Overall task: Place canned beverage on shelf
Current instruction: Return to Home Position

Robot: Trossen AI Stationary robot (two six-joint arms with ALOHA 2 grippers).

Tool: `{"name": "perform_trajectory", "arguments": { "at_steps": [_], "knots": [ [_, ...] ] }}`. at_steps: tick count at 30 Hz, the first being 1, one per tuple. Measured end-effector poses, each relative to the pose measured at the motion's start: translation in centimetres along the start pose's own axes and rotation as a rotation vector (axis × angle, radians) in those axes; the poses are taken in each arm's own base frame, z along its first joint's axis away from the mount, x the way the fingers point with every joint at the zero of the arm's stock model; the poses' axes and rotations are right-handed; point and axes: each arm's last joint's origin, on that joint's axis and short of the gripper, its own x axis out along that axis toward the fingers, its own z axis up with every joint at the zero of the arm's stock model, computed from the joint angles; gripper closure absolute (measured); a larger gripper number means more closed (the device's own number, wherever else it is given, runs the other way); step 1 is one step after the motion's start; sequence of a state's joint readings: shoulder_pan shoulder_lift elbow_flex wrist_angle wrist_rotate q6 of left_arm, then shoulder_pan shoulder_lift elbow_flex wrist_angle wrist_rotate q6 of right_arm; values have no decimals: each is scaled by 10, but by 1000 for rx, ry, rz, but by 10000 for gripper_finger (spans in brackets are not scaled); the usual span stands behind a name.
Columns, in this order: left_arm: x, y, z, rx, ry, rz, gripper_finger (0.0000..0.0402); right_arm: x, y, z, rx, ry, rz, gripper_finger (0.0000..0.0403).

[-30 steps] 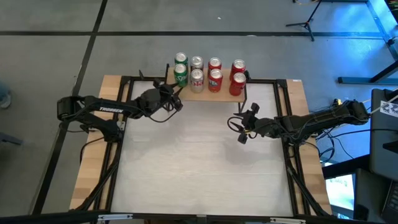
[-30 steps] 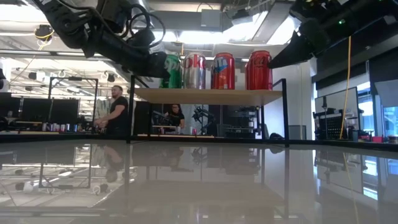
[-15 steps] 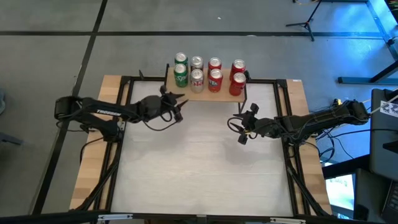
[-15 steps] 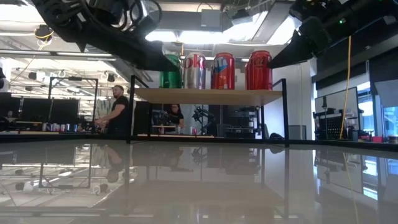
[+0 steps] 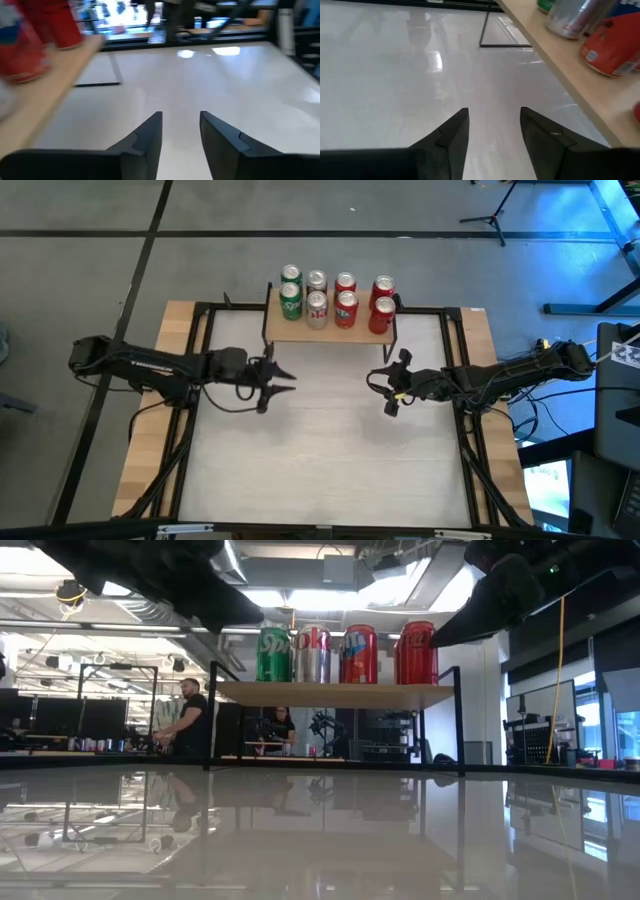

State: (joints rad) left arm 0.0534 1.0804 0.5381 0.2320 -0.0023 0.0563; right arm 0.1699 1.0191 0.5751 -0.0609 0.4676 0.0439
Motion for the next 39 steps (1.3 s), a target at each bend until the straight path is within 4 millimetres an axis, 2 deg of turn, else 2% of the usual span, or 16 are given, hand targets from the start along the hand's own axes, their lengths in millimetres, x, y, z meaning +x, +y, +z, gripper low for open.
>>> {"name": "perform_trajectory", "arguments": {
  "at_steps": [4, 9, 12, 15, 22, 28, 39],
  "knots": [
    [-5, -12, -1, 39, -4, -101, 313, 0, 1, 1, -12, -6, 17, 267],
    [-17, -16, -14, 63, -39, -148, 369, -2, 1, 2, -17, -20, 75, 334],
    [-29, -16, -22, 63, -91, -144, 394, -7, -1, -7, -17, -26, 88, 369],
    [-42, -15, -31, 62, -133, -142, 398, -15, -6, -20, 5, -70, 88, 396],
    [-62, -15, -49, 19, -190, -142, 399, -36, -16, -47, 69, -225, 155, 386],
    [-72, -14, -69, -7, -205, -103, 401, -53, -25, -60, 119, -337, 155, 384],
    [-82, -12, -100, -68, -229, -38, 401, -60, -31, -89, 183, -383, 111, 384]
  ]
}}
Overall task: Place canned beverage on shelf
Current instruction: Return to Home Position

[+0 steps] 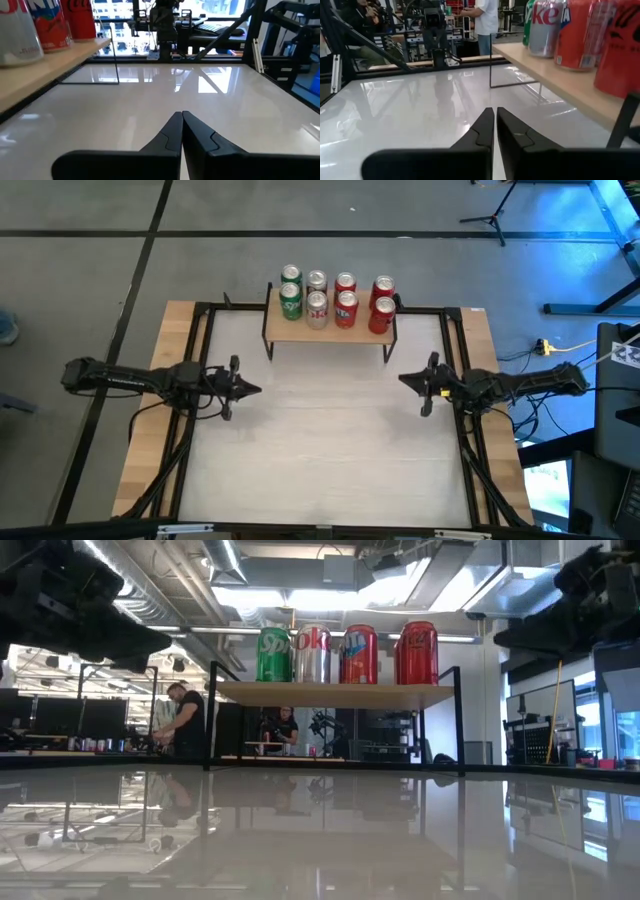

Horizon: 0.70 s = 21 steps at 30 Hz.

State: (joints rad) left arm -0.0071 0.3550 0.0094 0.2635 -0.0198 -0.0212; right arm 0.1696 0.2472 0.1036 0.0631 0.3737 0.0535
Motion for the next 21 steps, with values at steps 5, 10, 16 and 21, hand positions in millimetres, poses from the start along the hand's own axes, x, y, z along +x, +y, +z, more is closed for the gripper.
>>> {"name": "perform_trajectory", "arguments": {
  "at_steps": [5, 10, 16, 21],
  "knots": [
    [-5, -1, 0, -4, -10, -25, 401, -3, -2, -14, 1, 42, 7, 384],
    [-9, -2, 1, 4, -28, -83, 401, -3, 0, -24, -18, 50, 91, 384],
    [-16, -6, 7, 63, -102, -199, 401, -5, 4, -24, -31, 38, 239, 384],
    [-21, -2, 5, 67, -96, -159, 401, -7, 4, -23, -43, 17, 280, 384]
  ]
}}
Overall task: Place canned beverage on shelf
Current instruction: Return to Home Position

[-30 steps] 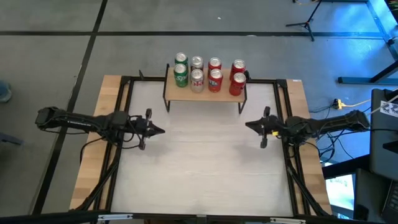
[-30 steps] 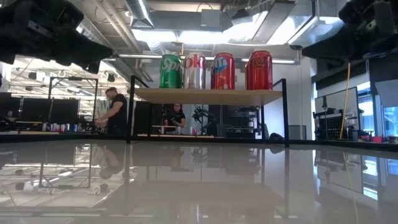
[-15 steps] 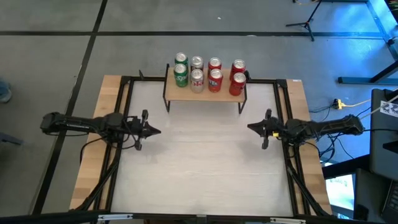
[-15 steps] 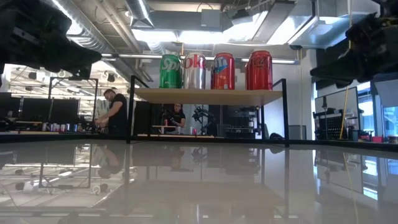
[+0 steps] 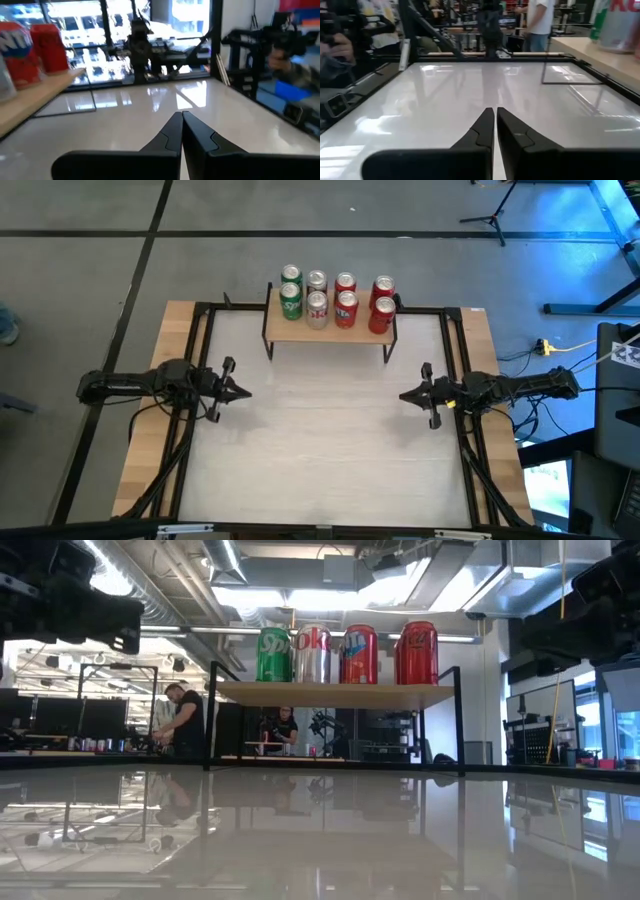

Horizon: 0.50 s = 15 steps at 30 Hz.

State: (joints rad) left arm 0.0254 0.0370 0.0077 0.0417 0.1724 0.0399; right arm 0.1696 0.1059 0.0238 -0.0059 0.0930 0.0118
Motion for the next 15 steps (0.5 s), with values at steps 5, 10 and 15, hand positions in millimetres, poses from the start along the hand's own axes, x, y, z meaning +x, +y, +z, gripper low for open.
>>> {"name": "perform_trajectory", "arguments": {
  "at_steps": [5, 10, 15],
  "knots": [
    [-2, 1, 3, -4, -36, -7, 401, -3, 1, 2, 0, -32, 41, 384],
    [-2, 1, 3, -29, -31, 7, 401, -4, 1, 3, 8, -44, 41, 384],
    [-2, 3, 1, -29, -16, 80, 401, -4, 1, 3, 1, -43, 37, 384]
  ]
}}
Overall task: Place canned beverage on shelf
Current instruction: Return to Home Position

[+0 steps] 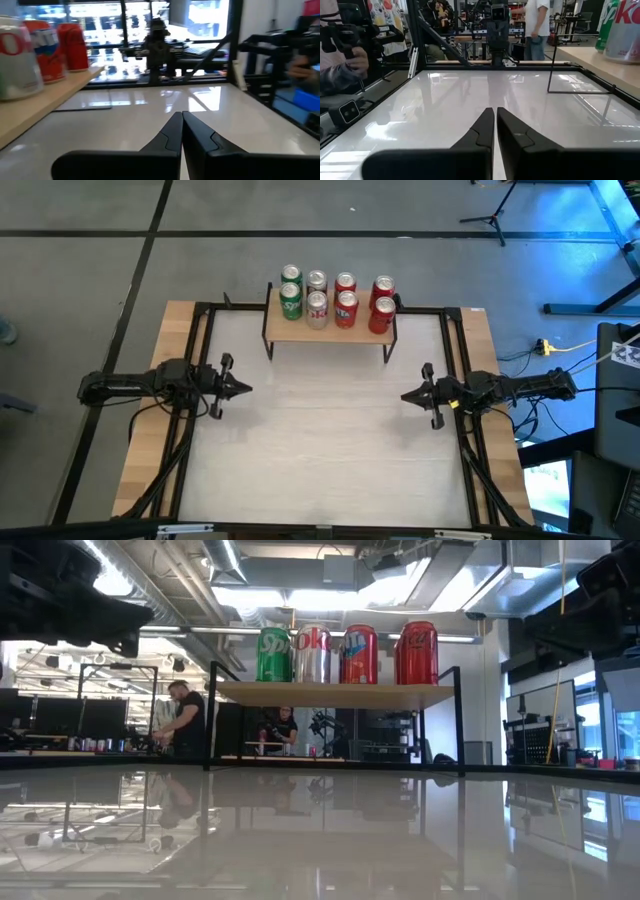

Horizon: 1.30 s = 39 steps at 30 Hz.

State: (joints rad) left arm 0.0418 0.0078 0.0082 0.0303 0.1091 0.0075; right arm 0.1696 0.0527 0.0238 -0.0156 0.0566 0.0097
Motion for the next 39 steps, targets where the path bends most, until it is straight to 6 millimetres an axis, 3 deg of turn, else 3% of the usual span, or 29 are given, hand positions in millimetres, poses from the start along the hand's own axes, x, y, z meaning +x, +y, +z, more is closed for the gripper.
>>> {"name": "perform_trajectory", "arguments": {
  "at_steps": [7, 39],
  "knots": [
    [0, 2, 0, 2, -3, 73, 401, 0, 0, 0, 8, 4, -2, 384],
    [0, 2, 1, 3, -7, 72, 401, 0, 0, 0, 11, 5, -3, 384]
  ]
}}
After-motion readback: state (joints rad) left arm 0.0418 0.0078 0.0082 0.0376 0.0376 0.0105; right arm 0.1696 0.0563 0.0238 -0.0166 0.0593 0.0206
